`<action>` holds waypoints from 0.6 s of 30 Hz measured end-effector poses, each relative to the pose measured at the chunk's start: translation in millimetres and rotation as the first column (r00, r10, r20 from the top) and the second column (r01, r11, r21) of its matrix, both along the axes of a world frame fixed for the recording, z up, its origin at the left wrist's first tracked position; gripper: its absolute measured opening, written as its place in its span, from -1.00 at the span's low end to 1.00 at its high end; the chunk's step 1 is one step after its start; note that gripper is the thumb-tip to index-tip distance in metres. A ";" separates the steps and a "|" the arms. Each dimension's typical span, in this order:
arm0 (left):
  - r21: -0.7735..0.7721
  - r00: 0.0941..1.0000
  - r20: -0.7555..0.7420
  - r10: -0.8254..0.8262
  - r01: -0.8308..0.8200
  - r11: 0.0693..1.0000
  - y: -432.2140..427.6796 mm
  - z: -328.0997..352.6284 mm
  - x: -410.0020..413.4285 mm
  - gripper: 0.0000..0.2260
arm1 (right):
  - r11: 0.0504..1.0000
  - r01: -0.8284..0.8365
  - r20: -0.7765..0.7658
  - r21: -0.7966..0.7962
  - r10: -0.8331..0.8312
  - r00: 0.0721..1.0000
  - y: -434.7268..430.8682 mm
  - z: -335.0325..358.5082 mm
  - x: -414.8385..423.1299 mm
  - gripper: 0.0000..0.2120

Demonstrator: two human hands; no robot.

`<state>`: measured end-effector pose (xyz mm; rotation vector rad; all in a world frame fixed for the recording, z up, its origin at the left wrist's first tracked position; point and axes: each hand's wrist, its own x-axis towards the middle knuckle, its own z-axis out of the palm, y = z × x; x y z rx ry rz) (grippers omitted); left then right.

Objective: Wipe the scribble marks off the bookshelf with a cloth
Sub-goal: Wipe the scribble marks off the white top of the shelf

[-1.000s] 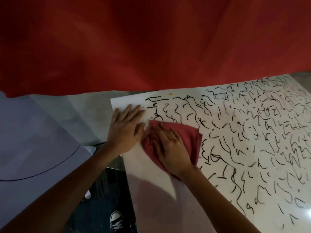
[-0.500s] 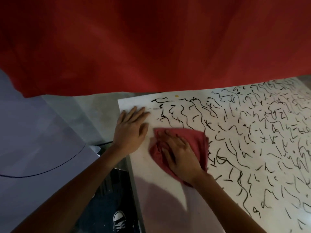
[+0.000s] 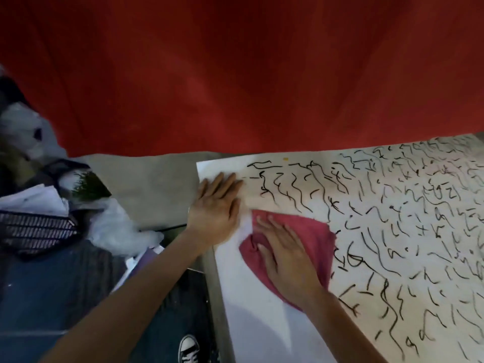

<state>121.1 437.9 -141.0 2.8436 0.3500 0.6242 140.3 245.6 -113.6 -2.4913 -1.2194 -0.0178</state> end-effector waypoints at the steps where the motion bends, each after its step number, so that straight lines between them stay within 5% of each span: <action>1: 0.007 0.999 -0.040 0.008 -0.008 1.000 0.2 0.9 -0.8 -0.58 | 0.999 -0.030 -0.002 -0.009 0.030 1.000 -11.4 0.9 -7.3 -0.58; 7: -0.092 0.925 -0.376 0.062 -0.104 0.990 -12.3 20.0 -7.2 -0.19 | 0.999 -0.032 0.027 0.034 0.032 0.999 -22.6 -7.2 -3.0 -0.60; 14: -0.093 0.894 -0.440 0.089 -0.144 0.985 -17.6 21.5 -6.2 -0.36 | 0.996 -0.055 0.040 0.074 0.052 0.998 -35.4 -8.6 -32.6 -0.62; 18: -0.122 0.927 -0.365 0.088 -0.142 0.982 -16.8 19.5 -7.2 -0.20 | 0.998 -0.036 0.013 -0.044 0.037 0.999 1.1 0.1 9.4 -0.51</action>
